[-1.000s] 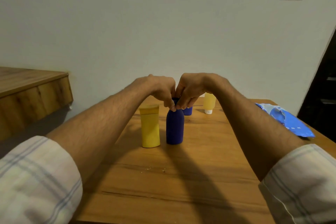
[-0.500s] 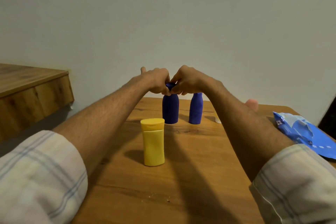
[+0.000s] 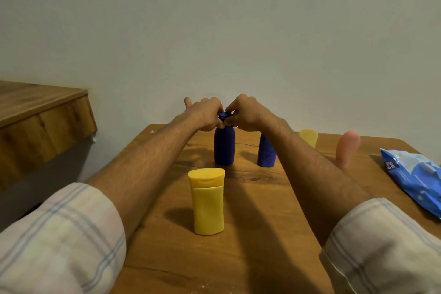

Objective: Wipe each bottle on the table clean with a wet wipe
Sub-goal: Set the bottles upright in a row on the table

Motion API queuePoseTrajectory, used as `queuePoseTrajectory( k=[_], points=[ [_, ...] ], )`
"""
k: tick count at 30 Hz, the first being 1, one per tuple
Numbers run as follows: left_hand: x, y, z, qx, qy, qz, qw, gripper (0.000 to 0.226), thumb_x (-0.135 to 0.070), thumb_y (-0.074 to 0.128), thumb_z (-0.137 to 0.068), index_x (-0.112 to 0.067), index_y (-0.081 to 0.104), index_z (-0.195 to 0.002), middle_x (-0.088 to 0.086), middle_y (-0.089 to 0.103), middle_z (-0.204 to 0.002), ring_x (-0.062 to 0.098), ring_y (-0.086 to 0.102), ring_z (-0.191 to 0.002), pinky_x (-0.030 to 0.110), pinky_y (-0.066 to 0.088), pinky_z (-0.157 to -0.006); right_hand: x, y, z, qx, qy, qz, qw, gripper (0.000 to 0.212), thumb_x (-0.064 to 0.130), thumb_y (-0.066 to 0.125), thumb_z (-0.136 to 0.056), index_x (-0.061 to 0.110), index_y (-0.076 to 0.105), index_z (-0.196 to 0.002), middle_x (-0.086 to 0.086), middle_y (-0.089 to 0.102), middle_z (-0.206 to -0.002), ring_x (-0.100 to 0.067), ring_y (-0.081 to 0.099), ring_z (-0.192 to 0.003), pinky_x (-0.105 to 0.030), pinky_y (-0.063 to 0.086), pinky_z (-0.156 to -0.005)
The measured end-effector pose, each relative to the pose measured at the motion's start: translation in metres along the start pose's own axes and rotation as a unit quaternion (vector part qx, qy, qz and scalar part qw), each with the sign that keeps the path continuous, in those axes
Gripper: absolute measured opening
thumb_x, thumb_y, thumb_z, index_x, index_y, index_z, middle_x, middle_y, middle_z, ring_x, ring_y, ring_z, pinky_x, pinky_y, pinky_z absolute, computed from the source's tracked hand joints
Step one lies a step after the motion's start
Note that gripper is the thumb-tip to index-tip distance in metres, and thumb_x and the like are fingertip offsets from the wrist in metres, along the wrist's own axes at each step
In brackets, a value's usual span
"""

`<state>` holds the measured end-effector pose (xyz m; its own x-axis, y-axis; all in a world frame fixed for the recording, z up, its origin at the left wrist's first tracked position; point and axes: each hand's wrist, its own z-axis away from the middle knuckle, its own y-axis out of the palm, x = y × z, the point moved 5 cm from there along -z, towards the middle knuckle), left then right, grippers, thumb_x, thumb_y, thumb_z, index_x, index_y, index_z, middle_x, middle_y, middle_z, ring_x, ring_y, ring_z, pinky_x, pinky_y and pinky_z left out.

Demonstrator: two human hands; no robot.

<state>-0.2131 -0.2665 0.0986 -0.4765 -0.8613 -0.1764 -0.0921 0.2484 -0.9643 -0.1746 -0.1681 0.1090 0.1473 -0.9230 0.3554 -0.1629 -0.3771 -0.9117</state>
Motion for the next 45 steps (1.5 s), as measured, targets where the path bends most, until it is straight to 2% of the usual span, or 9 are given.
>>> queuePoseTrajectory(
  k=[4, 16, 26, 31, 35, 38, 40, 43, 45],
  points=[
    [0.004, 0.005, -0.006, -0.003, -0.001, 0.008, 1.0, 0.024, -0.03, 0.066, -0.091, -0.022, 0.064, -0.113, 0.0, 0.065, -0.109, 0.022, 0.056, -0.108, 0.047, 0.023, -0.098, -0.003, 0.003, -0.005, -0.005, 0.006, -0.006, 1.0, 0.033, 0.016, 0.067, -0.087, 0.002, 0.064, -0.117, -0.012, 0.068, -0.1, -0.022, 0.065, -0.087, -0.03, 0.053, -0.08],
    [0.005, 0.005, -0.004, 0.008, -0.006, -0.003, 1.0, 0.037, -0.029, 0.067, -0.091, -0.021, 0.058, -0.125, 0.003, 0.064, -0.118, 0.022, 0.054, -0.116, 0.051, 0.02, -0.106, -0.001, 0.005, -0.006, 0.003, 0.007, -0.004, 1.0, 0.039, 0.013, 0.062, -0.09, 0.001, 0.056, -0.126, -0.013, 0.065, -0.113, -0.019, 0.059, -0.089, -0.028, 0.047, -0.081],
    [0.004, 0.005, -0.001, 0.013, -0.013, -0.011, 1.0, 0.042, -0.029, 0.067, -0.091, -0.019, 0.054, -0.129, 0.004, 0.064, -0.121, 0.023, 0.053, -0.119, 0.052, 0.019, -0.107, -0.003, 0.008, -0.005, 0.018, 0.022, -0.007, 1.0, 0.039, 0.014, 0.063, -0.09, 0.002, 0.056, -0.126, -0.014, 0.064, -0.114, -0.024, 0.062, -0.096, -0.03, 0.048, -0.083],
    [0.006, 0.003, 0.002, 0.015, -0.023, -0.029, 0.999, 0.058, -0.034, 0.066, -0.09, -0.018, 0.043, -0.141, 0.004, 0.061, -0.129, 0.025, 0.049, -0.126, 0.052, 0.019, -0.108, -0.006, 0.005, -0.003, 0.013, 0.041, -0.015, 0.999, 0.054, 0.017, 0.065, -0.089, 0.004, 0.044, -0.137, -0.013, 0.056, -0.131, -0.026, 0.058, -0.113, -0.033, 0.046, -0.093],
    [0.009, -0.004, 0.009, 0.009, -0.033, -0.037, 0.999, 0.065, -0.035, 0.069, -0.088, -0.018, 0.041, -0.144, 0.005, 0.06, -0.132, 0.026, 0.048, -0.128, 0.05, 0.021, -0.108, -0.005, -0.007, 0.004, -0.012, 0.046, -0.023, 0.999, 0.057, 0.017, 0.068, -0.086, 0.005, 0.045, -0.136, -0.012, 0.055, -0.133, -0.025, 0.055, -0.118, -0.032, 0.043, -0.094],
    [0.009, -0.014, 0.022, 0.013, -0.033, 0.004, 0.999, 0.059, -0.026, 0.072, -0.086, -0.016, 0.048, -0.139, 0.008, 0.06, -0.131, 0.027, 0.054, -0.122, 0.048, 0.035, -0.104, -0.001, -0.017, 0.014, -0.022, 0.037, -0.032, 0.999, 0.051, 0.016, 0.07, -0.085, 0.005, 0.051, -0.131, -0.011, 0.059, -0.128, -0.024, 0.057, -0.115, -0.034, 0.046, -0.096],
    [0.008, -0.021, 0.035, 0.025, -0.029, 0.041, 0.998, 0.05, -0.02, 0.073, -0.085, -0.012, 0.056, -0.131, 0.01, 0.062, -0.126, 0.025, 0.062, -0.107, 0.04, 0.049, -0.093, 0.004, -0.023, 0.022, -0.02, 0.025, -0.035, 0.999, 0.043, 0.016, 0.07, -0.084, 0.004, 0.058, -0.124, -0.011, 0.063, -0.121, -0.023, 0.061, -0.107, -0.035, 0.05, -0.093],
    [0.008, -0.031, 0.054, 0.037, -0.023, 0.065, 0.997, 0.033, -0.012, 0.07, -0.088, -0.008, 0.064, -0.119, 0.009, 0.066, -0.108, 0.018, 0.065, -0.081, 0.026, 0.052, -0.069, 0.011, -0.029, 0.036, -0.002, 0.007, -0.043, 0.999, 0.032, 0.015, 0.068, -0.086, 0.004, 0.064, -0.115, -0.01, 0.067, -0.106, -0.017, 0.064, -0.088, -0.027, 0.054, -0.078],
    [0.006, -0.038, 0.069, 0.048, -0.022, 0.085, 0.995, 0.023, -0.001, 0.062, -0.09, -0.005, 0.066, -0.112, 0.007, 0.065, -0.1, 0.015, 0.064, -0.075, 0.024, 0.054, -0.066, 0.015, -0.033, 0.045, 0.018, 0.003, -0.064, 0.998, 0.029, 0.012, 0.066, -0.086, 0.003, 0.065, -0.114, -0.01, 0.069, -0.102, -0.017, 0.067, -0.084, -0.026, 0.056, -0.076]
  ],
)
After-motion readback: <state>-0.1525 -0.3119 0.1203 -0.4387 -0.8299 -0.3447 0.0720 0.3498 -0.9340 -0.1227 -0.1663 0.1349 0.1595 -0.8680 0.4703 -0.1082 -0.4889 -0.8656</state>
